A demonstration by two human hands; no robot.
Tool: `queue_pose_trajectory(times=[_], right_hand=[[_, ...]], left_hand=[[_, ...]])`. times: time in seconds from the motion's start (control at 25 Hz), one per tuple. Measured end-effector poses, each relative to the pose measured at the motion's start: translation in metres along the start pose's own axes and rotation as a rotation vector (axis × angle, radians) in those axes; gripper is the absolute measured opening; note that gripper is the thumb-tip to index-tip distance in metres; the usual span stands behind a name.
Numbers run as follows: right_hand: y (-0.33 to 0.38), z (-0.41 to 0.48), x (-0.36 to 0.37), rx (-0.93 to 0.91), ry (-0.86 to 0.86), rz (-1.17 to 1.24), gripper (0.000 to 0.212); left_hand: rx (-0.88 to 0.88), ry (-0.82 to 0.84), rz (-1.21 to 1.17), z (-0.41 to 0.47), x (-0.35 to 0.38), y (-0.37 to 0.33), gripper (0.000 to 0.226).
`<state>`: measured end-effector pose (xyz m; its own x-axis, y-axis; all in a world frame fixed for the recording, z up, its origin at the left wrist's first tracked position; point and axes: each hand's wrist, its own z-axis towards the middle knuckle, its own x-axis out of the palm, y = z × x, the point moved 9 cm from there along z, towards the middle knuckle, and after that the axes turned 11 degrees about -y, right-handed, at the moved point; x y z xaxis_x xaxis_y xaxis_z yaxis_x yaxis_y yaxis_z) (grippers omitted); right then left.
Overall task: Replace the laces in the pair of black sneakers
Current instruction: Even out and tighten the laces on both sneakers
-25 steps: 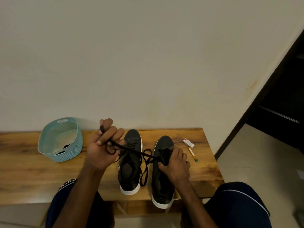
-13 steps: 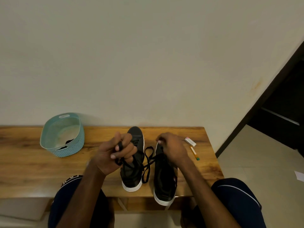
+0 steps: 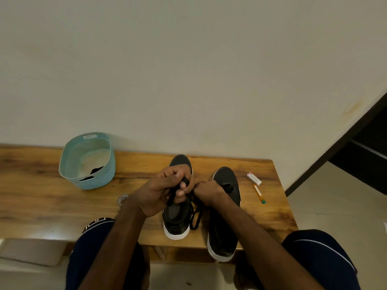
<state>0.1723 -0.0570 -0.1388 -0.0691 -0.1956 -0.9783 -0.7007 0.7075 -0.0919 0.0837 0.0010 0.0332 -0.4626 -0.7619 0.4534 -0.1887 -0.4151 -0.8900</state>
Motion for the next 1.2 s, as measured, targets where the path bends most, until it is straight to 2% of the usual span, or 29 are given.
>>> queue_pose_trajectory(times=[0.08,0.16,0.28,0.36,0.4,0.48,0.52,0.68,0.76,0.88,0.92,1.0,1.08,1.2], right_hand=[[-0.006,-0.001,-0.004,0.048,-0.027,0.052,0.018],[-0.030,-0.007,-0.026,0.181,-0.105,0.177,0.013],[-0.088,-0.026,-0.079,0.480,-0.386,0.535,0.005],[-0.116,-0.052,-0.127,0.565,-0.676,0.728,0.007],[-0.121,-0.068,-0.148,0.559,-0.790,0.768,0.010],[-0.120,-0.097,-0.164,0.544,-0.891,0.815,0.015],[-0.119,-0.110,-0.159,0.562,-0.903,0.847,0.016],[-0.105,-0.138,-0.128,0.651,-0.918,0.910,0.003],[-0.104,-0.140,-0.122,0.658,-0.895,0.870,0.005],[-0.102,-0.137,-0.114,0.651,-0.833,0.825,0.005],[-0.100,-0.135,-0.111,0.640,-0.810,0.843,0.004],[-0.090,-0.128,-0.105,0.590,-0.747,0.885,0.004],[-0.081,-0.124,-0.103,0.548,-0.725,0.940,0.009],[-0.087,-0.139,-0.089,0.641,-0.690,1.063,0.025]], left_hand=[[0.004,-0.052,0.025,0.001,-0.004,0.001,0.032],[-0.002,-0.141,0.089,0.005,-0.011,0.005,0.032],[-0.006,-0.280,0.344,0.013,-0.018,0.011,0.029],[0.010,-0.276,0.711,0.020,-0.013,0.018,0.026],[0.006,-0.238,0.993,0.023,-0.011,0.025,0.025],[-0.021,-0.140,1.517,0.029,-0.009,0.044,0.024],[-0.027,-0.120,1.624,0.033,-0.007,0.050,0.025],[-0.032,-0.146,1.655,0.045,-0.007,0.062,0.026],[-0.083,-0.120,1.697,0.051,-0.008,0.077,0.026],[-0.058,-0.242,1.722,0.059,-0.016,0.076,0.029],[0.006,-0.319,1.657,0.063,-0.016,0.070,0.035],[0.112,-0.402,1.353,0.068,-0.013,0.062,0.045],[0.142,-0.423,1.102,0.073,-0.008,0.062,0.035],[0.151,-0.559,1.022,0.075,-0.014,0.060,0.011]])
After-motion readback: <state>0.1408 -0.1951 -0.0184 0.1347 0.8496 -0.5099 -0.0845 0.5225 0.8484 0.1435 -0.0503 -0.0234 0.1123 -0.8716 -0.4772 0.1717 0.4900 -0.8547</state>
